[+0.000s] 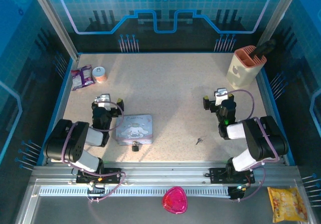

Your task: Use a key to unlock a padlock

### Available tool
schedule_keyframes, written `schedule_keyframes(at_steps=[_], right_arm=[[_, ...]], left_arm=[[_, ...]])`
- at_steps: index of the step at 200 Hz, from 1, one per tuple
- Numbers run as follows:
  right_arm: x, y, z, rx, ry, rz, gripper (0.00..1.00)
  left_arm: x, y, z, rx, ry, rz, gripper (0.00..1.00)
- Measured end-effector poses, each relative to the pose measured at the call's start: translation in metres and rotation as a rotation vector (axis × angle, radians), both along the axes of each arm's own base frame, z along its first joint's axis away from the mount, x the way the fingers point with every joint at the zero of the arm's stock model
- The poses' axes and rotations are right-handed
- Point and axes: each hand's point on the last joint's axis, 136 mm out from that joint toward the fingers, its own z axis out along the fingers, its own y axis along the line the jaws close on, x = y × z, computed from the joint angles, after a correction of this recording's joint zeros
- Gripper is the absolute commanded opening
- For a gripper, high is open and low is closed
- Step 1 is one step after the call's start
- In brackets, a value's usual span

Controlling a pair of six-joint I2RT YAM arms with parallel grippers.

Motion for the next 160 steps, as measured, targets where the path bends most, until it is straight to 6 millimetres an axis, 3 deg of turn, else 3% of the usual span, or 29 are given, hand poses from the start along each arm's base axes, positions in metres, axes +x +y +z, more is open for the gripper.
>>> schedule_keyframes(at_steps=[32, 63, 87, 106, 124, 141, 160], right_arm=[[-0.012, 0.017, 0.020, -0.043, -0.057, 0.049, 1.00], [-0.023, 0.040, 0.060, -0.052, -0.122, 0.108, 1.00], [-0.026, 0.044, 0.100, 0.036, -0.121, 0.103, 1.00], [-0.031, 0.043, 0.136, 0.149, -0.111, 0.079, 1.00], [-0.044, 0.041, 0.158, 0.267, -0.077, 0.062, 1.00], [-0.057, 0.034, 0.162, 0.351, -0.028, 0.038, 1.00], [-0.073, 0.022, 0.152, 0.424, 0.046, 0.024, 1.00]], left_arm=[[-0.009, -0.014, 0.058, 0.005, -0.142, -0.044, 0.99], [-0.023, -0.013, 0.117, -0.102, -0.214, -0.031, 0.99], [-0.030, 0.000, 0.153, -0.261, -0.214, 0.058, 0.99], [-0.035, 0.012, 0.164, -0.395, -0.148, 0.165, 0.99], [-0.043, 0.017, 0.161, -0.482, -0.055, 0.237, 0.99], [-0.053, 0.015, 0.150, -0.520, 0.030, 0.251, 0.99], [-0.066, -0.001, 0.137, -0.570, 0.120, 0.179, 0.99]])
